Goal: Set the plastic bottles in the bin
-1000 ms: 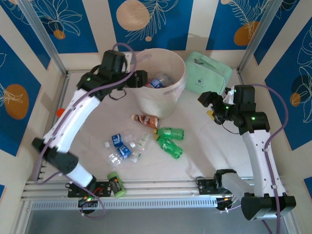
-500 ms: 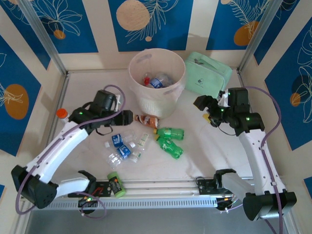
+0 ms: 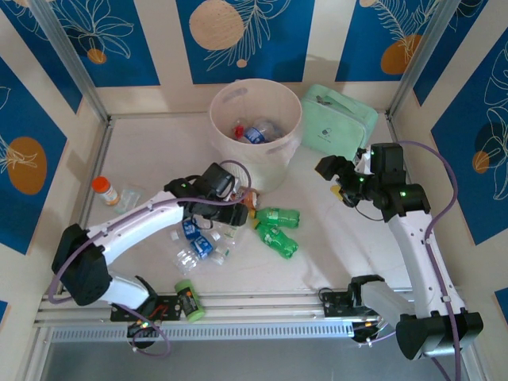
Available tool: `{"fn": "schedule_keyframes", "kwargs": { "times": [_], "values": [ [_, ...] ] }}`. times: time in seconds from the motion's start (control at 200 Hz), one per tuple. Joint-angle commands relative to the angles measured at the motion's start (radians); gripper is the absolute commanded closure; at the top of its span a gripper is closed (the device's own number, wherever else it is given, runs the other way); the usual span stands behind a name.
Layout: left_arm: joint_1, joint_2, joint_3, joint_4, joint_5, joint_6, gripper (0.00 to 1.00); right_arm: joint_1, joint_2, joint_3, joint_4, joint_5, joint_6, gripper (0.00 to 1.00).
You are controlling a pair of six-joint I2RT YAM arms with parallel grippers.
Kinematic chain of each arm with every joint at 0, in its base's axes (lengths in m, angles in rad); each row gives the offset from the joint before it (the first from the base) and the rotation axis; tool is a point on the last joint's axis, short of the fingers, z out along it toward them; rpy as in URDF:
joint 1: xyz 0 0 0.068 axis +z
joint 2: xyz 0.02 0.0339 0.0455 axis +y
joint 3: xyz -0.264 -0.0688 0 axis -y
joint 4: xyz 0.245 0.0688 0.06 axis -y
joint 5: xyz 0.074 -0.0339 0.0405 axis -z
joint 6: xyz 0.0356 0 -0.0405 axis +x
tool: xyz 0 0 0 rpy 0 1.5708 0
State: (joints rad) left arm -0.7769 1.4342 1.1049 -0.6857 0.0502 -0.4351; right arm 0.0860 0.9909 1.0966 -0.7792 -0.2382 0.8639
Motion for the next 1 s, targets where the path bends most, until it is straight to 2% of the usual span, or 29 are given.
{"fn": "schedule_keyframes", "kwargs": {
  "times": [0.0,0.28,0.63,0.995],
  "values": [
    [-0.026,0.037,-0.021,0.001,-0.039,0.036,0.25,0.0,-0.019,-0.006,-0.024,0.001,0.006,0.13],
    [-0.069,0.146,0.006,-0.003,-0.064,0.071,0.24,0.0,-0.013,0.006,-0.027,0.001,0.009,0.13],
    [-0.073,0.256,0.039,-0.002,-0.122,0.081,0.24,-0.003,-0.008,0.023,-0.032,0.0,0.005,0.13],
    [-0.073,0.328,0.078,-0.003,-0.143,0.085,0.32,-0.005,-0.01,0.016,-0.03,-0.002,0.005,0.13]
  ]
}}
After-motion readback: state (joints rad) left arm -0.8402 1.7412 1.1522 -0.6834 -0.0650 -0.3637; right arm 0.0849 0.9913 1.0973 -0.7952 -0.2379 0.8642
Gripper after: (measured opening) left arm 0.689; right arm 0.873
